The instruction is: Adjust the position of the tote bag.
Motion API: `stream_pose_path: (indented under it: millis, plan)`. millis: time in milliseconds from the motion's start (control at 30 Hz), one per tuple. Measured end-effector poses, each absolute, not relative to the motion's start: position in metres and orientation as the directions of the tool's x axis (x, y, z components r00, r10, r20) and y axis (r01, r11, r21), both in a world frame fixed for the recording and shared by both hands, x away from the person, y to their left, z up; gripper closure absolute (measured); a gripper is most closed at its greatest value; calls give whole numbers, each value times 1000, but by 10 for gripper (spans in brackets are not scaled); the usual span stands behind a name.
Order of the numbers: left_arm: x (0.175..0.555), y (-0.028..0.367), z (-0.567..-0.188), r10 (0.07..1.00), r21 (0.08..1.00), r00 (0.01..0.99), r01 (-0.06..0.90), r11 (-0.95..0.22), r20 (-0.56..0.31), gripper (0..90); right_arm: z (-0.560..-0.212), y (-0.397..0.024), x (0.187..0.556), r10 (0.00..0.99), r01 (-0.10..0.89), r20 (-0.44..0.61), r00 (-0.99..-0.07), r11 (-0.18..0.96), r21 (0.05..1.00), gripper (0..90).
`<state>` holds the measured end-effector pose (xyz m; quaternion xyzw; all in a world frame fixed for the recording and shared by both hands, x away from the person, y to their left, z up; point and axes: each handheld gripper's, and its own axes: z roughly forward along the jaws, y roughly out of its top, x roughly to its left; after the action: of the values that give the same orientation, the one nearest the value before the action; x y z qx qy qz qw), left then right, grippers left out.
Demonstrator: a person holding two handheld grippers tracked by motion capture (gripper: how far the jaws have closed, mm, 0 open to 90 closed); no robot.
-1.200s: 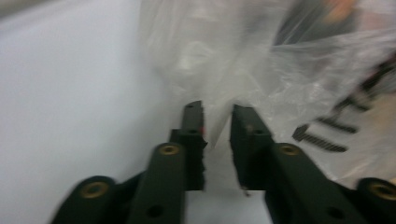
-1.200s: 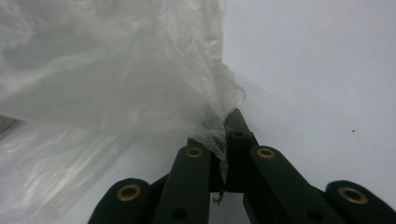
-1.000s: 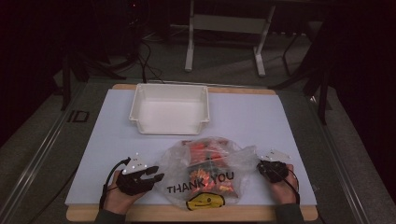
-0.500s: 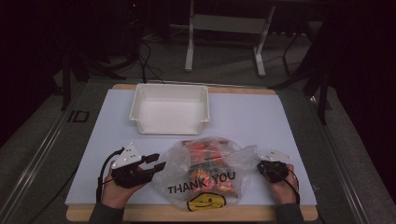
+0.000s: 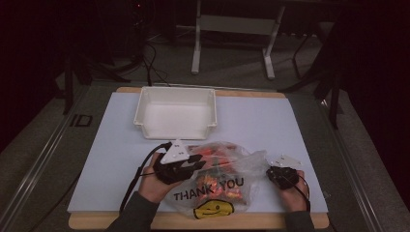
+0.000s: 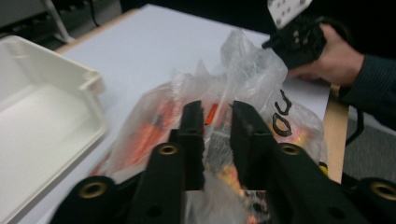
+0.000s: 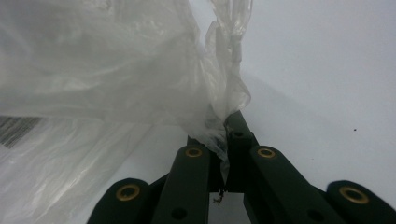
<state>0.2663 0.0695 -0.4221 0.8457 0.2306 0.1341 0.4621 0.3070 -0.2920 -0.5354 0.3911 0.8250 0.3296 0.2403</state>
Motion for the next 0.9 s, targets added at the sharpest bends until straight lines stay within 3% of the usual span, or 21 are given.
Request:
stream_pose_path:
  millis: [333,533,900]
  plan:
    - [286,38,-467,530,687,845,340,-642,78,856,-536,-293,307,805,489,-131,-579,471,734,888]
    - [294,47,-476,597,661,797,397,-636,96,838,-536,-293,307,805,489,-130,-579,470,735,887]
    - [276,43,-478,531,674,847,376,-636,29,780,-536,-293,307,806,488,-130,-578,469,736,886]
